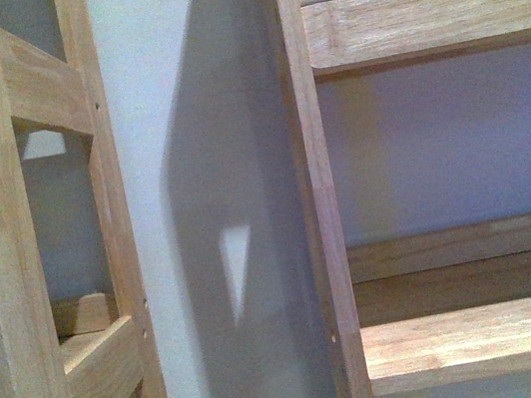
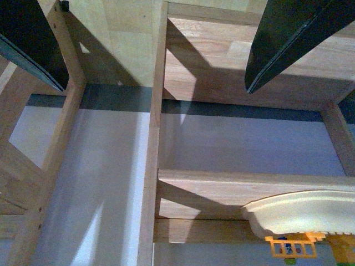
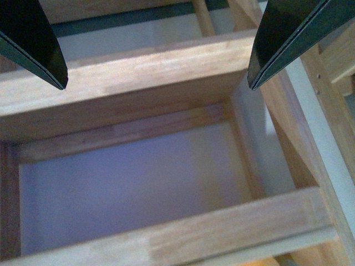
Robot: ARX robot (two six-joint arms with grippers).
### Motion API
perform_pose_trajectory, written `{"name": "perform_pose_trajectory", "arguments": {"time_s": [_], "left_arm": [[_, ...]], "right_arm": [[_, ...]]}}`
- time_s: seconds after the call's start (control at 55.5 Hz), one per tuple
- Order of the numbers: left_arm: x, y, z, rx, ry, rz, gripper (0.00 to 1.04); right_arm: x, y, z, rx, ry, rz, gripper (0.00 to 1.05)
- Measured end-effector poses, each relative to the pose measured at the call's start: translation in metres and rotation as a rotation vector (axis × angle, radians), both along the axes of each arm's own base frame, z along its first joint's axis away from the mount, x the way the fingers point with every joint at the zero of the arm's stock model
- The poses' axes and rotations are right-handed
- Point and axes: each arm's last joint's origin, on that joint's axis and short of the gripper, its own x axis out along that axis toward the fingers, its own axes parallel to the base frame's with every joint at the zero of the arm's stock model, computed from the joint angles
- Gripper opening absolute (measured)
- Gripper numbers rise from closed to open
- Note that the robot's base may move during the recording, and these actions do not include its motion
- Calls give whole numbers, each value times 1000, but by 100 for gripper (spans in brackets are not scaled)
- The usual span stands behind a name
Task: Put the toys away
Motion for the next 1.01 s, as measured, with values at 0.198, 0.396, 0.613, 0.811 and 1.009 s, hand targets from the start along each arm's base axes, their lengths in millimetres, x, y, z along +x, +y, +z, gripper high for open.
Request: {"name": "perform_pose_trajectory", "arguments": {"time_s": [0.198, 0.396, 0.613, 0.811, 1.009], "left_arm": [[0, 0, 0, 0, 0, 0, 98], [0, 0, 0, 0, 0, 0, 98], [0, 0, 0, 0, 0, 0, 98], [0, 0, 0, 0, 0, 0, 98], [0, 0, 0, 0, 0, 0, 98]], "right_arm": [[2, 0, -49, -10, 84, -30, 98], [2, 0, -49, -81, 143, 21, 92], [0, -8, -62, -211, 279, 107, 53], [1, -18, -73, -222, 287, 92, 14], [0, -19, -79, -225, 285, 89, 3]]}}
